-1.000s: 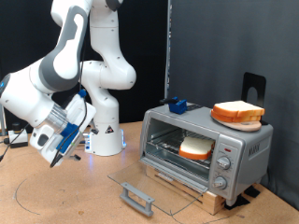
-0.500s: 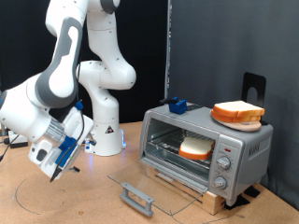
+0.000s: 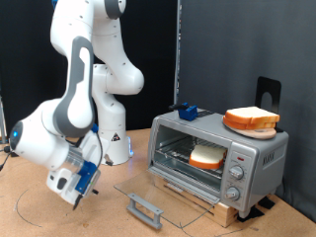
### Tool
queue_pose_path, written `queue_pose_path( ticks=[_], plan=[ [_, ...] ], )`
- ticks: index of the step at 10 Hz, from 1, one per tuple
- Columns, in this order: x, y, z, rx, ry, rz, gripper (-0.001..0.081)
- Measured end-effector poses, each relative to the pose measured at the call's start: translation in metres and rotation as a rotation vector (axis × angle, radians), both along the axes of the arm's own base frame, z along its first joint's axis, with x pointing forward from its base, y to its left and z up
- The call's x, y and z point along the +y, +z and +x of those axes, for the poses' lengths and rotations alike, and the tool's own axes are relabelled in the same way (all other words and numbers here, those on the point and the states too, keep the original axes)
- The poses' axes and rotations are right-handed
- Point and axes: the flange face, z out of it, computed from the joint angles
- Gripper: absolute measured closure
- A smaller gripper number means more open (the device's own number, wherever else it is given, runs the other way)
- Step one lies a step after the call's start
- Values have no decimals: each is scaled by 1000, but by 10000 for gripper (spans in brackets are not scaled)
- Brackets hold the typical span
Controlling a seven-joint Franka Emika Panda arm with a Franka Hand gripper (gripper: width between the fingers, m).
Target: Make a piece of toast with the oven
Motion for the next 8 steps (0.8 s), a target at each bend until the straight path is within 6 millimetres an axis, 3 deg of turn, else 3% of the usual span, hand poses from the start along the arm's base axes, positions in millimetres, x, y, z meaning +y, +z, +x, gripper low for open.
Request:
queue_pose_path(
  ticks=[4, 6, 8],
  plan=[
    [48, -30, 1, 26, 1, 24, -1],
    [70, -32, 0, 52, 14, 70, -1],
    [83, -20, -7, 96, 63, 179, -1]
  ],
)
